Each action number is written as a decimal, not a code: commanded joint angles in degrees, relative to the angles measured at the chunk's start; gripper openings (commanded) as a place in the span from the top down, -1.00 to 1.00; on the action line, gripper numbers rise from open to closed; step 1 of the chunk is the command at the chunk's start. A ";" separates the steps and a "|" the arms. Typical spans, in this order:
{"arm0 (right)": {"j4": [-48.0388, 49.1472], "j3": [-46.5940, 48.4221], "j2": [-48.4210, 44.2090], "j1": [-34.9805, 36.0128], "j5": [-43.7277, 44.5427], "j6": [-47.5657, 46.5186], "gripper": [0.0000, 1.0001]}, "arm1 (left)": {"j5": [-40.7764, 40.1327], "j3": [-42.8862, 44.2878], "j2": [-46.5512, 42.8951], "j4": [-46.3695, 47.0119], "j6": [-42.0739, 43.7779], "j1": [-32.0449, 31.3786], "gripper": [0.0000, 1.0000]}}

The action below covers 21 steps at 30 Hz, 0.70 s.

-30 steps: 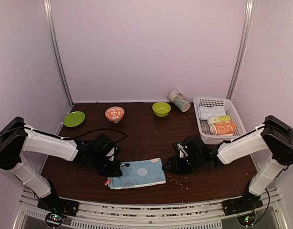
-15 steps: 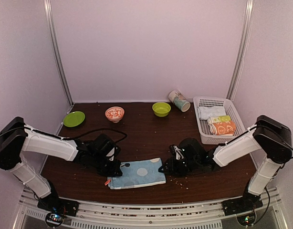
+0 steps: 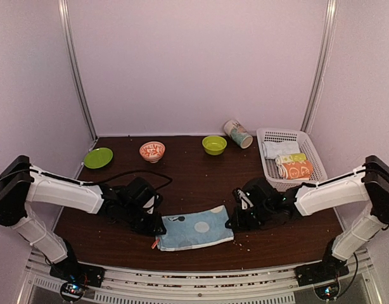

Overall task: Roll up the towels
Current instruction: Roll the towel at the center of the board.

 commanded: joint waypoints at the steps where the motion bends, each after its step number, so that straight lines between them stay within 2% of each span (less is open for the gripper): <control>1: -21.36 4.97 -6.42 -0.53 10.79 -11.30 1.00 | -0.90 3.46 -0.87 -2.21 1.48 -0.05 0.51; 6: -29.02 10.73 -6.96 -0.07 12.94 -14.45 1.00 | 0.72 6.06 2.42 0.02 2.07 -0.05 0.51; 21: -29.07 20.21 5.18 4.68 14.95 -11.46 1.00 | 2.96 9.67 2.50 2.06 3.91 -0.05 0.54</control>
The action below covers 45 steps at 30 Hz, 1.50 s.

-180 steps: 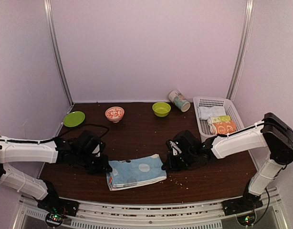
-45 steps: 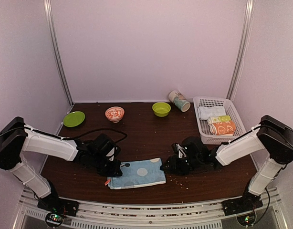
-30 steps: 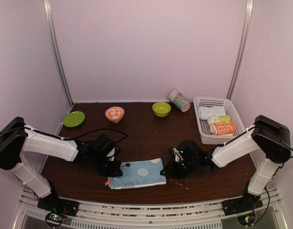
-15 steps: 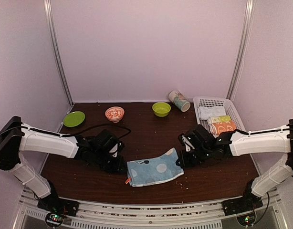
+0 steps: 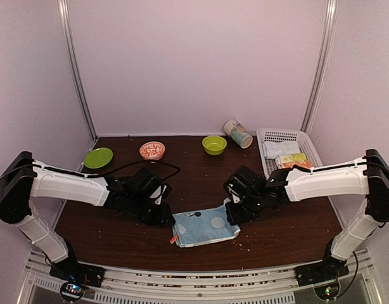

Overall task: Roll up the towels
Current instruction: Roll the towel at the center of the board.

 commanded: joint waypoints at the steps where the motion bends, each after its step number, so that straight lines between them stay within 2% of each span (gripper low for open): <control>1: -1.33 2.16 2.42 0.81 3.07 0.93 1.00 | 1.72 2.83 -0.02 2.62 1.80 -0.05 0.54; 12: -0.61 5.36 4.83 2.43 2.62 2.20 1.00 | 5.07 7.91 6.17 4.59 3.78 -0.09 0.59; 21: 1.38 7.91 9.29 3.98 -0.38 2.91 1.00 | 5.82 5.72 9.99 7.42 2.95 -0.29 0.68; 25: 4.04 7.35 10.86 4.13 -4.29 3.19 1.00 | 5.85 4.86 10.62 8.21 2.55 -0.40 0.74; 26: 5.30 6.87 10.96 4.14 -5.36 3.45 0.95 | 5.85 4.72 10.79 8.31 2.55 -0.40 0.77; 29: 8.16 5.83 11.27 4.09 -7.29 4.28 0.63 | 5.87 4.55 11.07 8.41 2.48 -0.50 0.84; 33: 12.24 3.29 11.52 3.74 -9.30 5.52 0.43 | 5.37 4.71 9.79 7.52 2.50 -0.49 0.85; 40: 19.73 -2.25 11.00 2.51 -11.47 7.14 0.30 | 5.25 8.54 6.66 4.59 2.88 -0.49 0.79; 45: 23.03 -4.63 10.68 2.46 -11.39 6.53 0.27 | 6.46 13.76 8.88 5.07 2.91 -0.49 0.78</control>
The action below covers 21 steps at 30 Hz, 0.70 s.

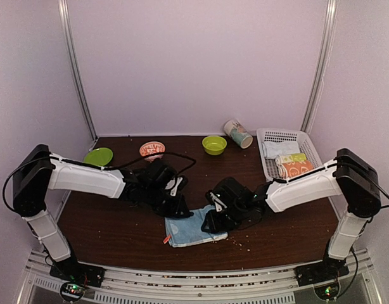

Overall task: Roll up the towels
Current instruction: Roll the towel at the center of the board.

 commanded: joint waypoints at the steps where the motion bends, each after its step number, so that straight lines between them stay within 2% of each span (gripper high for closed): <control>1: 2.91 -3.49 0.09 -0.31 -0.12 0.17 0.27 | 1.52 6.18 1.19 1.49 0.56 -0.22 0.78; 12: 3.76 -4.62 -0.68 -0.54 0.46 -0.13 0.27 | 4.81 15.94 11.80 1.71 1.10 -0.22 0.80; 18: 4.38 -4.71 -1.31 -0.53 -0.22 -0.26 0.27 | 6.93 17.98 15.65 3.06 0.66 -0.22 0.81; 21: 4.13 -4.62 -1.98 -0.49 -0.51 -0.75 0.25 | 6.76 18.53 17.17 2.80 0.68 -0.25 0.88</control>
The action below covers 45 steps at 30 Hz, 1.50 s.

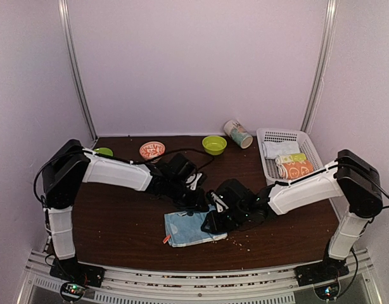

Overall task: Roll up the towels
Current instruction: Roll the towel at the center of the board.

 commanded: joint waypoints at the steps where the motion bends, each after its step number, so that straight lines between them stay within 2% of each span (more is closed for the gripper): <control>1: -1.93 -1.34 -1.46 -0.26 -0.03 -0.97 0.23 | 1.19 2.17 2.17 1.50 0.41 -0.16 0.91; 5: -5.35 -0.78 -4.18 -0.16 1.47 -2.85 0.02 | 1.77 0.68 3.46 4.22 -0.94 0.33 1.00; 10: -8.86 -1.88 -9.27 0.01 3.52 -5.10 0.01 | 1.65 -0.12 4.12 4.86 -1.41 1.00 1.00; 12: -10.45 -2.32 -10.88 0.43 5.29 -5.65 0.10 | 1.64 0.02 4.68 4.83 -1.44 1.09 1.00; 17: -13.85 -1.21 -7.67 2.30 6.97 -6.63 0.54 | 1.14 0.07 5.49 4.83 -1.96 1.25 1.00; 23: -15.01 1.67 -0.51 5.41 6.54 -5.49 0.62 | -0.09 -0.08 5.98 3.59 -1.69 1.44 1.00; 26: -15.43 1.67 -1.07 5.53 7.04 -5.57 0.60 | -0.52 -0.40 6.11 3.13 -1.12 1.53 1.00; 30: -11.87 -2.29 -9.42 4.55 8.41 -5.19 0.24 | -0.42 -1.01 5.90 3.28 -0.70 1.53 1.00; 34: -5.95 -7.31 -13.97 0.63 4.94 -2.40 0.05 | -0.55 -1.31 5.72 3.34 -0.35 1.53 1.00; 40: 7.60 -13.66 -13.00 -4.64 -1.96 5.79 0.01 | -0.81 -2.13 5.40 3.91 -0.58 1.53 1.00; 45: 21.05 -17.04 -8.60 -7.09 -6.39 13.55 0.03 | -0.91 -2.93 5.02 4.28 -0.89 1.53 1.00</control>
